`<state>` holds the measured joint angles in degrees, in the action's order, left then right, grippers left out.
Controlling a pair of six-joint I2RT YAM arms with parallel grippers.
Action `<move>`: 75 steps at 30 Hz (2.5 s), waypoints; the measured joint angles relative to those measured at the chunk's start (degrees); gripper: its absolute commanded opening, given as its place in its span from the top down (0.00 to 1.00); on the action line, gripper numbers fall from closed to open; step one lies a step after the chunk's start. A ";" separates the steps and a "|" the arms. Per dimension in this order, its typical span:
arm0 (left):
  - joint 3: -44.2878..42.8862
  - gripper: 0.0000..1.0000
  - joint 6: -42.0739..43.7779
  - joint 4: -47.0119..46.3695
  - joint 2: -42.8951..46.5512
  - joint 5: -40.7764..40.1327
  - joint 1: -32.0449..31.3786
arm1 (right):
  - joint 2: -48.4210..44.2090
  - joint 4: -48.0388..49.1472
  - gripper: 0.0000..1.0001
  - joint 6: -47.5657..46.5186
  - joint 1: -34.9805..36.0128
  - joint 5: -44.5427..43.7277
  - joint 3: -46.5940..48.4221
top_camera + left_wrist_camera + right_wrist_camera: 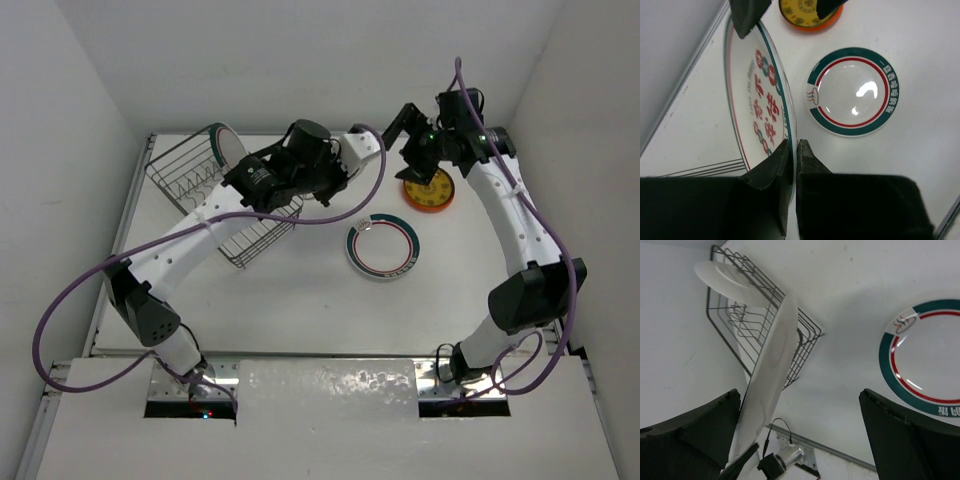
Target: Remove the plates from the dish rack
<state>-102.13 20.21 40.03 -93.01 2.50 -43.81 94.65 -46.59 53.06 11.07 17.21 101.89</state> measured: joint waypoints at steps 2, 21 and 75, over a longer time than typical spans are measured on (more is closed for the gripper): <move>0.02 1.00 1.62 0.85 -0.02 0.70 -0.52 | -0.92 0.81 0.04 0.72 0.00 0.31 -4.22; 5.11 0.71 5.49 -4.09 -3.80 -3.87 -9.38 | -5.18 7.96 1.00 6.51 -0.24 5.01 -21.46; -5.99 0.16 -57.00 -10.05 -16.61 -5.88 39.74 | -13.14 8.41 0.01 -21.53 -0.85 -18.56 -49.31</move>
<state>-108.12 -36.80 29.98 -109.62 -3.38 -4.08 81.52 -38.17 31.53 10.22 -1.34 52.58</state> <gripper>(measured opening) 0.916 0.985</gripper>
